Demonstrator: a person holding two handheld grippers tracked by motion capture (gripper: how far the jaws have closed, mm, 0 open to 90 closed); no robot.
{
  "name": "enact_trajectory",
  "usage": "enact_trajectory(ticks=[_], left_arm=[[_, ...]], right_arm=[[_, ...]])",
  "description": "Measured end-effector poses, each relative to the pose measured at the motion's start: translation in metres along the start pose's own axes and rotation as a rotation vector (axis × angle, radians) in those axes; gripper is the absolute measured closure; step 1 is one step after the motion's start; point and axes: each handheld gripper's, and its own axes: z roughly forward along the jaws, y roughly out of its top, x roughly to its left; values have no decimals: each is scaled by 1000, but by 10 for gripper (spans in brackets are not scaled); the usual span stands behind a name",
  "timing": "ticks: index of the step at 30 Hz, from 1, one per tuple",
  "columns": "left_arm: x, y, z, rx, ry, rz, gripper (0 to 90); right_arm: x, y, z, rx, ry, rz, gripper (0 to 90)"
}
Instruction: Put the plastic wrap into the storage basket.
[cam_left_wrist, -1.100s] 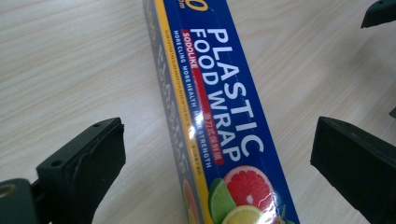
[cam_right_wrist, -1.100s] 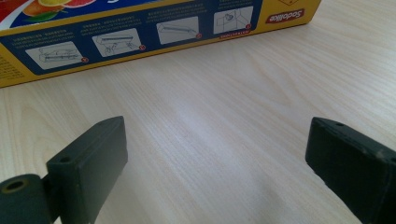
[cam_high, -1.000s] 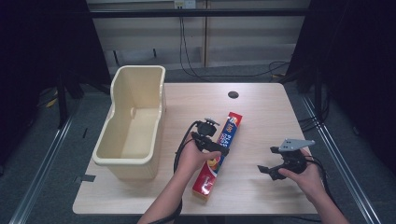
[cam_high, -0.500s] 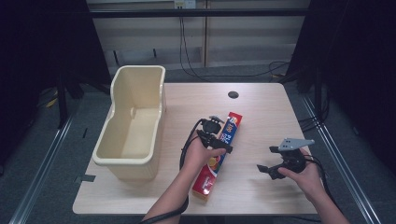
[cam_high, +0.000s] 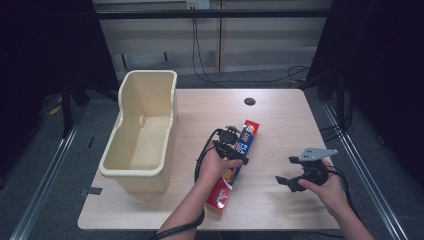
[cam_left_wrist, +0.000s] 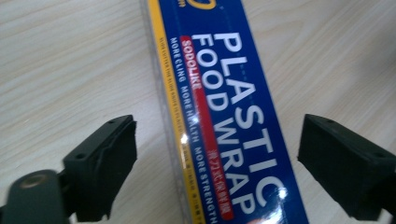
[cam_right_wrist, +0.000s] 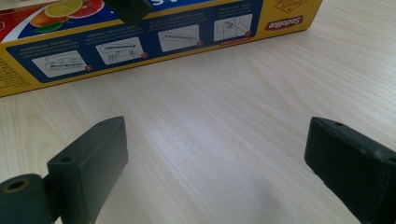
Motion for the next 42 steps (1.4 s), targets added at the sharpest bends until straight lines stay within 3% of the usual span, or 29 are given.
enact_trajectory(ticks=[2, 6, 7, 11, 15, 21, 29, 34, 35, 39, 42], left_arm=[[-1, 1, 1, 15, 24, 22, 159], [0, 1, 2, 24, 29, 21, 182], [0, 0, 4, 7, 22, 1, 189], [-1, -1, 7, 16, 5, -34, 237], [0, -1, 8, 22, 4, -10, 237], [-2, -2, 16, 57, 6, -38, 245], [-4, -2, 23, 88, 27, -43, 268], [-6, 2, 22, 128, 43, -55, 298], [-8, 3, 22, 126, 57, -90, 305], [-8, 8, 16, 189, 99, -91, 373], [-7, 10, 14, 214, 87, -104, 395]], right_arm=[[0, 0, 0, -3, 9, -1, 57], [-1, 0, -1, -7, 8, 2, 57], [-1, 0, -1, -7, 7, 3, 57], [-1, 0, -2, -7, 7, 5, 57], [-1, 0, -2, -9, 5, 7, 57], [-1, 0, -3, -11, 3, 10, 57], [-1, 0, -3, -13, 2, 9, 58], [-1, 0, -3, -15, 5, 10, 58], [-1, 0, -2, -16, 7, 7, 58], [-1, 0, -2, -16, 2, 6, 59], [-1, 1, -2, -18, 3, 6, 59]])
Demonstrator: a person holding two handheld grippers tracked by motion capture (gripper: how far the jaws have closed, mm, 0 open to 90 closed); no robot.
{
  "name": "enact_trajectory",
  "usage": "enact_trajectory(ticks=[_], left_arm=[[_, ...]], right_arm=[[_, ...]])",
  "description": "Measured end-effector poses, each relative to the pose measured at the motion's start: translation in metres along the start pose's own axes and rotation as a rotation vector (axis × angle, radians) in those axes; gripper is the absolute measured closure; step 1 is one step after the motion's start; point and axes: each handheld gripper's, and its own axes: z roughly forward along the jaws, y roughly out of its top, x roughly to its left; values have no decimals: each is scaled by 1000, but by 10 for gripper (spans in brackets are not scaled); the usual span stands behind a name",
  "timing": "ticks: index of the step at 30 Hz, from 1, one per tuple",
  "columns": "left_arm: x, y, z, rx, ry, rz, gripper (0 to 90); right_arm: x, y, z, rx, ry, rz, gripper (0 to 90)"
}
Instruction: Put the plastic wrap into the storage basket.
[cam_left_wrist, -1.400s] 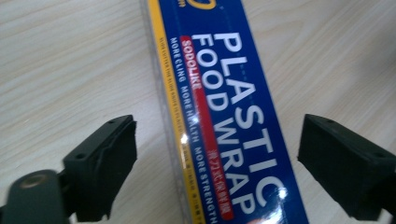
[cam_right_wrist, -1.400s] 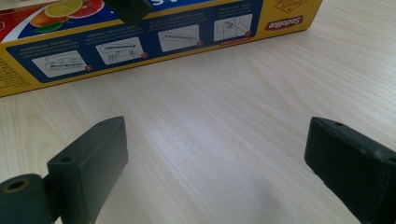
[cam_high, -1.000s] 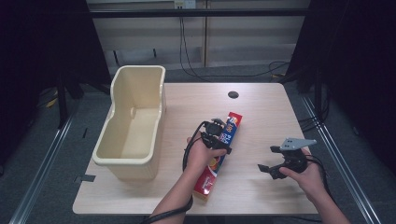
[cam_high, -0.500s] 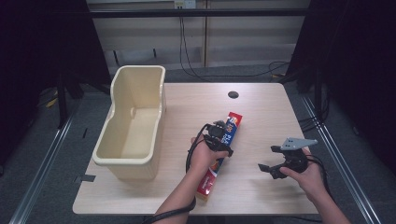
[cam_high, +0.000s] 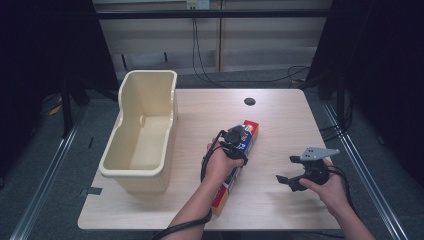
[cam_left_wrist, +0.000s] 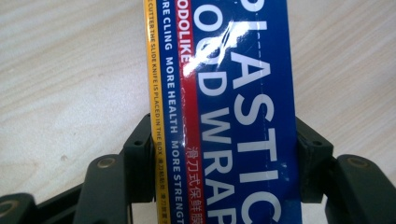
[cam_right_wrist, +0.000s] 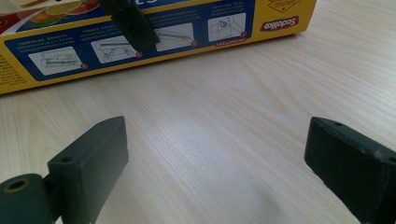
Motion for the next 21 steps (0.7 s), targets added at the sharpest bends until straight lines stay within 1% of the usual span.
enact_trajectory(ticks=[2, 3, 4, 6, 7, 9, 10, 11, 12, 13, 14, 15, 16, 18, 19, 20, 21], left_arm=[[1, 0, -1, 13, -7, 4, 399], [1, 0, -2, 28, -16, -11, 402], [1, 0, -2, 28, -16, -11, 402], [2, -1, -4, 39, -18, -28, 404], [3, 0, -8, 57, -7, -18, 404], [4, 1, -11, 65, 0, -17, 405], [4, 2, -14, 72, -2, -29, 405], [7, 3, -19, 77, -18, -37, 405], [7, 3, -19, 77, -18, -37, 405], [11, 3, -25, 76, -31, -54, 405], [11, 3, -25, 76, -31, -54, 405], [12, 3, -29, 70, -30, -62, 405], [14, 3, -32, 72, -29, -59, 405], [15, 3, -36, 75, -27, -67, 405], [17, 4, -39, 75, -39, -74, 405], [17, 4, -39, 75, -39, -74, 405], [19, 3, -42, 85, -36, -70, 405]], right_arm=[[0, 0, 0, 0, 6, 0, 59], [0, 1, 0, -2, 7, 1, 59], [0, 1, 0, -2, 7, 1, 59], [0, 1, 0, -3, 6, 3, 59], [0, 1, 0, -4, 6, 3, 59], [0, 1, 0, -3, 2, 4, 59], [0, 1, 0, -4, 2, 2, 59], [0, 1, 0, -6, 2, 2, 58], [0, 1, 0, -6, 2, 2, 58], [0, 1, 0, -4, 7, 2, 58], [0, 1, 0, -4, 7, 2, 58], [0, 1, 0, -4, 6, 1, 58], [0, 1, 0, -3, 5, 2, 58], [0, 1, 1, -3, -2, 1, 58], [1, 1, 0, -4, 0, 0, 58], [1, 1, 0, -4, 0, 0, 58], [1, 2, 0, -5, 0, -1, 57]])
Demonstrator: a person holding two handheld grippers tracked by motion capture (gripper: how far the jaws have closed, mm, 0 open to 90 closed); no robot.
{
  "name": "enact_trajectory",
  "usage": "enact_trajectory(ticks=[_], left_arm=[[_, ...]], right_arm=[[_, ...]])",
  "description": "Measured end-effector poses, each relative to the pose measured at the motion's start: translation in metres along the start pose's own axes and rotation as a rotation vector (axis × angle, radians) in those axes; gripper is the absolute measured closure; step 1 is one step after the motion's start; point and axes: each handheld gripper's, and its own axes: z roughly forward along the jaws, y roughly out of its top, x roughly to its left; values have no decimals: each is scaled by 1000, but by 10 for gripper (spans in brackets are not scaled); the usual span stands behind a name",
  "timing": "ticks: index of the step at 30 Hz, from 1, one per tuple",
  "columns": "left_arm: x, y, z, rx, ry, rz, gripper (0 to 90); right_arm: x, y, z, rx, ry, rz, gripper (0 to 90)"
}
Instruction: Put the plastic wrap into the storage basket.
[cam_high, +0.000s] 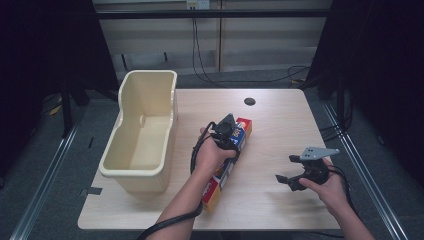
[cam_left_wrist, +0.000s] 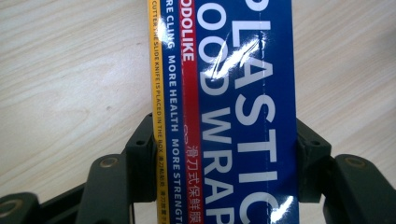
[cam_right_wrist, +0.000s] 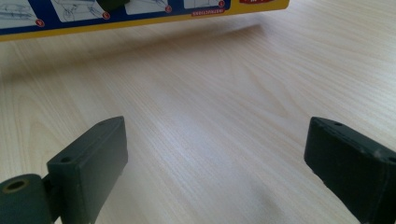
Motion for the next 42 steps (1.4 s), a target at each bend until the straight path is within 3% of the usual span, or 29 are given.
enact_trajectory(ticks=[18, 42], left_arm=[[13, 2, -38, 16, -3, -40, 405], [19, 6, -90, 4, -15, -81, 405]], right_arm=[[1, 1, 1, 3, -1, 4, 29], [1, 2, 1, -9, 6, 5, 23]])
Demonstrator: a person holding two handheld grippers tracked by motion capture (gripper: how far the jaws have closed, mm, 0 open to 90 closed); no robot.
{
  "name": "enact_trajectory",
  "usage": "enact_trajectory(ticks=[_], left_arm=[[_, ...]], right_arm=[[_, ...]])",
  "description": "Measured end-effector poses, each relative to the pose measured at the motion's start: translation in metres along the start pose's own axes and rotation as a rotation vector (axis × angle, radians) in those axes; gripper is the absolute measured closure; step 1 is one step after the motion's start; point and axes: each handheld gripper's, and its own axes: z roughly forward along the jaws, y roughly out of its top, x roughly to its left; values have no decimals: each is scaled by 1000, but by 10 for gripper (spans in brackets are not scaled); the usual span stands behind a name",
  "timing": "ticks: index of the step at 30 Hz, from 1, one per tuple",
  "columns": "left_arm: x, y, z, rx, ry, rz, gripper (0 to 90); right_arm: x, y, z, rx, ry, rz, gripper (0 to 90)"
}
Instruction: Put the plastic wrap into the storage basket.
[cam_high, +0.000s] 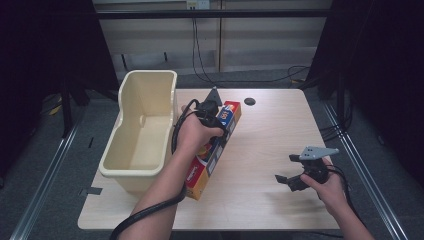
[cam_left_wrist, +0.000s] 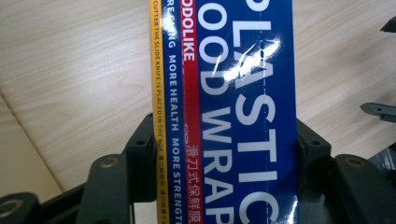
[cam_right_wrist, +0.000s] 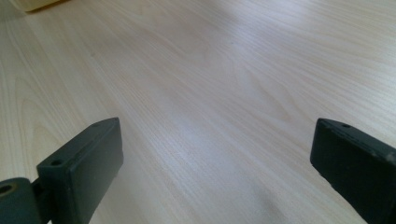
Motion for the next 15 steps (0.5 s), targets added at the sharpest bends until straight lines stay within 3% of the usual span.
enact_trajectory(ticks=[7, 11, 15], left_arm=[[0, 2, -11, -13, -17, -11, 405], [-1, 3, -18, -11, 4, -4, 405], [-1, 3, -25, -25, 0, -34, 405]], right_arm=[[0, 0, 0, 1, -1, -2, 23], [0, 0, 0, 0, -1, -3, 24], [0, 0, -1, -1, -1, -3, 24]])
